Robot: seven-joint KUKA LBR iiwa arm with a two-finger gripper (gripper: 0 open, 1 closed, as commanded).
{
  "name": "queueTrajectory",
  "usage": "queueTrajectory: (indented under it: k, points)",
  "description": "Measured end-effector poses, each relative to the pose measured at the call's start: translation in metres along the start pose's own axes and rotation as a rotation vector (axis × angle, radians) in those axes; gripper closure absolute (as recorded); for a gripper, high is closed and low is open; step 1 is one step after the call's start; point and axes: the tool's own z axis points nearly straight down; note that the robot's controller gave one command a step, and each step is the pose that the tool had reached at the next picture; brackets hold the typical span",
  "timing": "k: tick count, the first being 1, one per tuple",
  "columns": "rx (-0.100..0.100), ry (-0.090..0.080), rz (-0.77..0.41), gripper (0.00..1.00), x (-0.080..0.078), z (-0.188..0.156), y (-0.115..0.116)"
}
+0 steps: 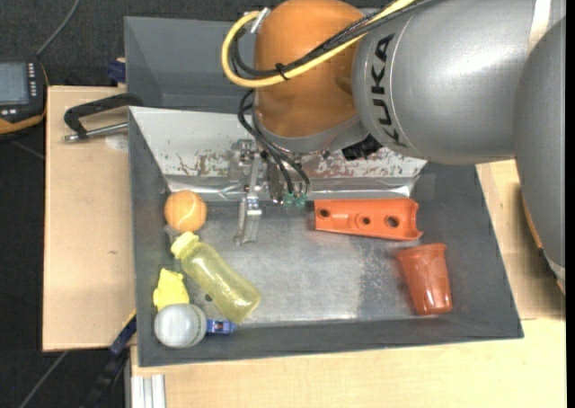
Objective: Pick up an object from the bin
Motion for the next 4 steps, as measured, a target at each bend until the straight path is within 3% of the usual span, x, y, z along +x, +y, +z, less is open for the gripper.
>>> queueTrajectory:
  k: [1,2,3,4]
  points:
    - [-0.002,-0.008,0.002,0.0,-0.001,-0.005,-0.001]
    - [-0.003,-0.008,-0.047,0.0,-0.002,0.014,-0.02]
    - [-0.002,-0.008,-0.04,0.0,0.012,0.025,-0.071]
    - [-0.003,-0.014,-0.067,0.0,-0.017,0.031,-0.09]
